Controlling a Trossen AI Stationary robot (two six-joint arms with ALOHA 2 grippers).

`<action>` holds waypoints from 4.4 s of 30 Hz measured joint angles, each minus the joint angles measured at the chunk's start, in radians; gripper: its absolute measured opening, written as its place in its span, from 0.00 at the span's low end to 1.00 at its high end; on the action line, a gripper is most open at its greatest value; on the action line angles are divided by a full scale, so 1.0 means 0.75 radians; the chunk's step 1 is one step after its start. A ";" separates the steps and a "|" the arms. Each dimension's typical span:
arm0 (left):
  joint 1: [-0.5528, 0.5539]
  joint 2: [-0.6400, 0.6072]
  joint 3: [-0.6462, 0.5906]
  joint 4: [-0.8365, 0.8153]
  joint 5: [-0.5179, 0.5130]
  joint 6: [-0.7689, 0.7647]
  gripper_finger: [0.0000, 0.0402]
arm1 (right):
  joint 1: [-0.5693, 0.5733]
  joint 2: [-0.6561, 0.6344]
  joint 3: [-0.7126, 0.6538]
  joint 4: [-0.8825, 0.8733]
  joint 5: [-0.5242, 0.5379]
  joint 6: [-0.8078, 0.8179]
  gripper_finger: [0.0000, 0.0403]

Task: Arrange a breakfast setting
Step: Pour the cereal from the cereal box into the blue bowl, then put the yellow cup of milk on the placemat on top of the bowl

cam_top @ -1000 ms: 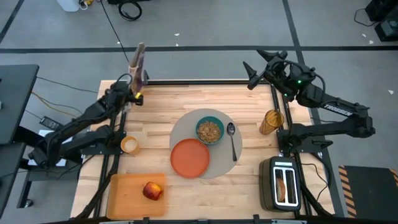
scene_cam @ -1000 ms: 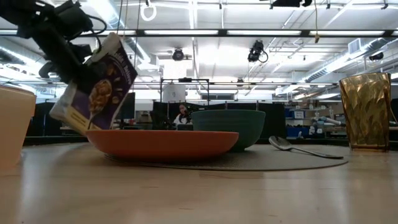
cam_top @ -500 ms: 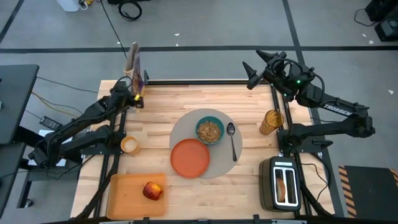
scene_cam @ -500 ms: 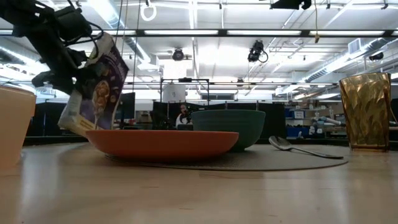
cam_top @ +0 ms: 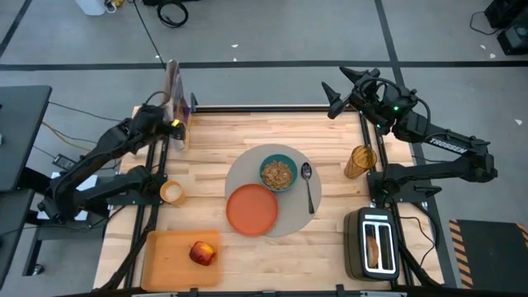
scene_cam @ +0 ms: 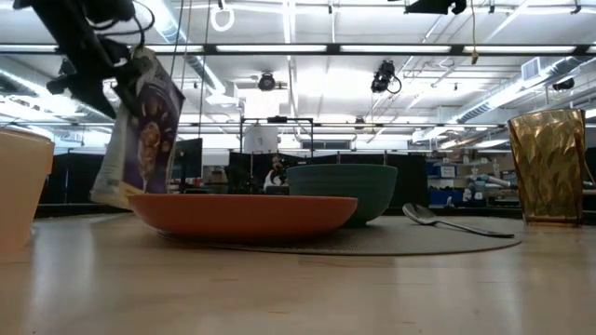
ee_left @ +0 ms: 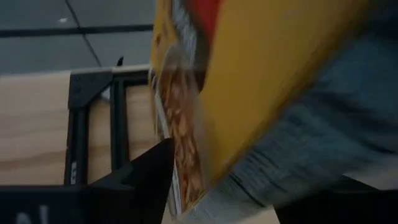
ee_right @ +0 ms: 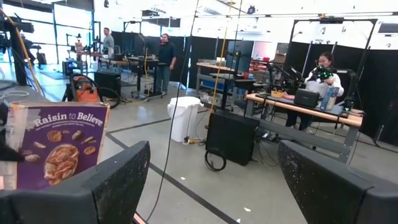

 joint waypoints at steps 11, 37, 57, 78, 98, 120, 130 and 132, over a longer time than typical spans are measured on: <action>0.001 0.000 0.262 -0.013 0.009 0.148 0.59 | 0.000 0.000 0.000 -0.019 -0.005 -0.010 0.90; -0.041 0.003 0.623 0.168 0.147 0.438 0.59 | -0.001 0.000 0.000 -0.019 -0.015 -0.046 0.90; -0.990 0.463 0.839 -0.131 0.631 0.068 0.59 | -0.001 -0.001 0.001 0.206 -0.034 -0.351 0.86; -1.413 0.751 0.480 -0.872 0.545 -0.858 0.50 | -0.079 0.094 0.001 0.190 -0.070 -0.350 0.86; -1.383 0.734 0.103 -0.572 0.549 -0.795 0.42 | -0.079 0.170 0.001 0.185 -0.064 -0.344 0.86; -1.383 0.735 0.270 -0.517 0.477 -0.644 0.04 | 0.010 0.273 0.001 0.096 -0.246 -0.045 0.86; -1.210 0.916 0.688 -0.533 0.304 -0.234 0.03 | 0.048 0.521 0.147 -0.287 -0.613 0.203 0.87; -1.157 0.973 0.780 -0.530 0.297 -0.102 0.03 | 0.067 0.586 0.192 -0.314 -0.712 0.186 0.88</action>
